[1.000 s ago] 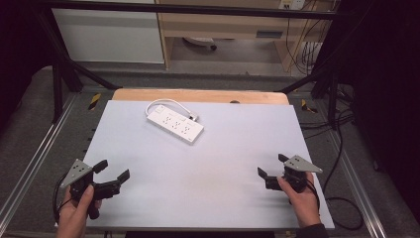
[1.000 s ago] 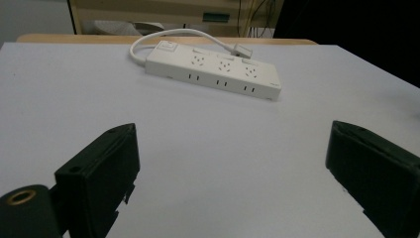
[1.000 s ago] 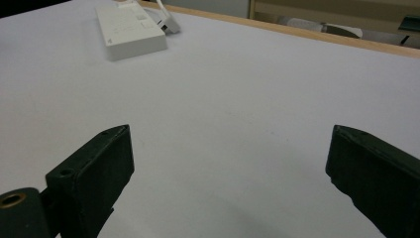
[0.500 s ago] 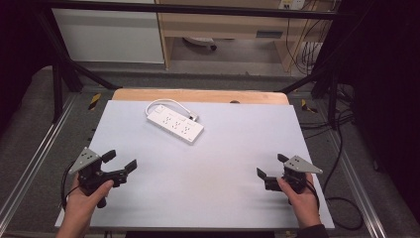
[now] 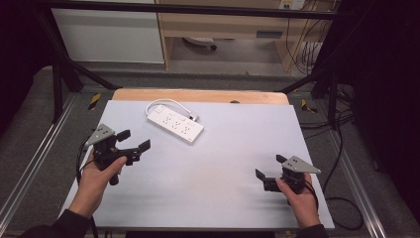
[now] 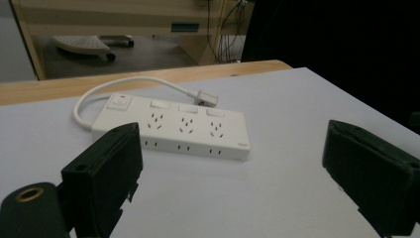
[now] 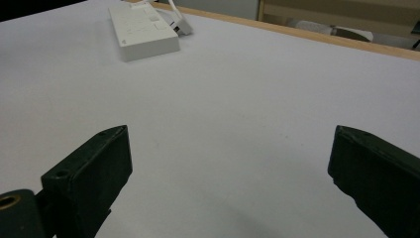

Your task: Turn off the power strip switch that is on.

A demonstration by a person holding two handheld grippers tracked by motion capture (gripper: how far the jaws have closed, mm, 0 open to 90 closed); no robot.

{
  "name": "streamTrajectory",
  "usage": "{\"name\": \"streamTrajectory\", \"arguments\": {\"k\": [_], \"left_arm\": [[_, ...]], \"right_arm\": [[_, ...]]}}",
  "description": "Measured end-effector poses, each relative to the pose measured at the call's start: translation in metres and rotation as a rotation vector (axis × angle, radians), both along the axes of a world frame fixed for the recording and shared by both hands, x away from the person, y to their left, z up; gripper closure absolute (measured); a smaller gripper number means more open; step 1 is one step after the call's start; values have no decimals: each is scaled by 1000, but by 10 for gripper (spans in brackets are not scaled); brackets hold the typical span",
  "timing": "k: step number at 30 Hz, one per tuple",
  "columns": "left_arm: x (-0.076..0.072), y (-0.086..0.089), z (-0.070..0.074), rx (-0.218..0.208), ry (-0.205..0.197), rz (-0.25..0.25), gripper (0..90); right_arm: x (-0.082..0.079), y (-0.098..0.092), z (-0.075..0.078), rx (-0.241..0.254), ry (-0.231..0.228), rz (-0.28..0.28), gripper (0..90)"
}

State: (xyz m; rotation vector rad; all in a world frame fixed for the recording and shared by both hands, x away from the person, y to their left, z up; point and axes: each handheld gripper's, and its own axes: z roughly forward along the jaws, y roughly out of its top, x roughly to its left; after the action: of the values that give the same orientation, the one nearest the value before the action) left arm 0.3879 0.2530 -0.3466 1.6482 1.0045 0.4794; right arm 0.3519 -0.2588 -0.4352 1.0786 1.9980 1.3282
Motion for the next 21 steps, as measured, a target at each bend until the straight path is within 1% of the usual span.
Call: {"name": "streamTrajectory", "arguments": {"k": [1, 2, 7, 10, 13, 15, 16, 19, 21], "left_arm": [[0, 0, 0, 0, 0, 0, 86], [7, -5, 4, 3, -4, -4, 86], [23, -13, 9, 9, -1, 2, 91], [29, -18, 12, 18, -8, 3, 92], [33, -22, 13, 13, -9, 1, 94], [40, -27, 13, 29, -16, 15, 98], [42, -29, 13, 31, -18, 23, 101], [50, -32, 13, 35, -12, 36, 105], [55, -32, 12, 27, 2, 40, 106]], "right_arm": [[0, 0, 0, 0, 0, 0, 37], [0, 0, 0, 0, 2, 2, 37], [0, 1, 0, 2, 4, 5, 37], [0, 1, 0, 5, 9, 10, 37], [-1, 1, 1, 5, 7, 14, 37], [-1, 2, 1, 3, 7, 13, 36], [-1, 2, 1, 2, 6, 13, 37], [-2, 1, 1, -2, 4, 10, 33], [-2, 1, 1, 1, 8, 9, 33]]}}
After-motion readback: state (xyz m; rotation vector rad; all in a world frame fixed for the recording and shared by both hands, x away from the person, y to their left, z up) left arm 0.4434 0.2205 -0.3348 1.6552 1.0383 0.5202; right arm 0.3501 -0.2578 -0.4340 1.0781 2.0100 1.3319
